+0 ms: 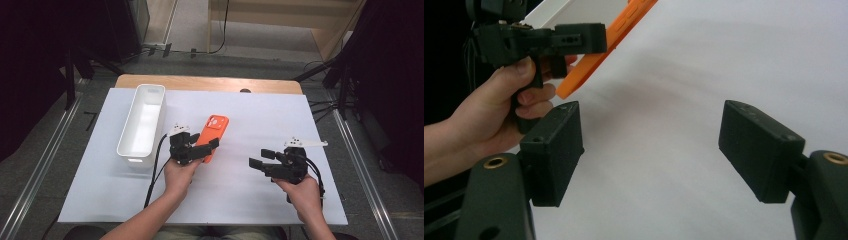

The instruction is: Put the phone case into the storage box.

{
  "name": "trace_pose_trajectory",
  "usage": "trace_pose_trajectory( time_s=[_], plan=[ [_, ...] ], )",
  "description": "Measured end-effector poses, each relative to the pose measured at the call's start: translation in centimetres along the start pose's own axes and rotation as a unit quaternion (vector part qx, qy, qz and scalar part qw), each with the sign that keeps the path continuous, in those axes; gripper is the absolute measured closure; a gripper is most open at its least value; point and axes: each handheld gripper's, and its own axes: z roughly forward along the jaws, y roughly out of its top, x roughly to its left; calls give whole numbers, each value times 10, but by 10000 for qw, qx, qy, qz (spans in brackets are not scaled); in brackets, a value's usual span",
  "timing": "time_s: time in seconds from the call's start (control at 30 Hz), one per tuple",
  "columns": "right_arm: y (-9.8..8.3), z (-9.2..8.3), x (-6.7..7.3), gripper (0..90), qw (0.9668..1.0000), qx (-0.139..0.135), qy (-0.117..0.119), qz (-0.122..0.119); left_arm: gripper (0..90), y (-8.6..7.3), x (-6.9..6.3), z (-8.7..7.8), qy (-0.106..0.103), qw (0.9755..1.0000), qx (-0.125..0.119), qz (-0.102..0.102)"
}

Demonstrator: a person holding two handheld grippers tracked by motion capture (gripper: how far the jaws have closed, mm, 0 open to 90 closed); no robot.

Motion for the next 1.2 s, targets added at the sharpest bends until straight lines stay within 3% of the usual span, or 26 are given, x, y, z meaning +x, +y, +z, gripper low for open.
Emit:
trace_pose_trajectory(
  time_s=[0.33, 0.6, 1.2],
  plan=[
    [14, 6, 5, 251, 9998, -106, -110, 122, 156, -6, -2, 3, 31, 9999, -17, -120],
    [28, 14, 6, 255, 9993, -251, -50, 256, 156, -8, -3, 2, 66, 9999, -90, -74],
    [48, 37, 0, 255, 9984, -232, -34, 508, 156, -12, -6, 2, 145, 9998, -150, 38]
  ],
)
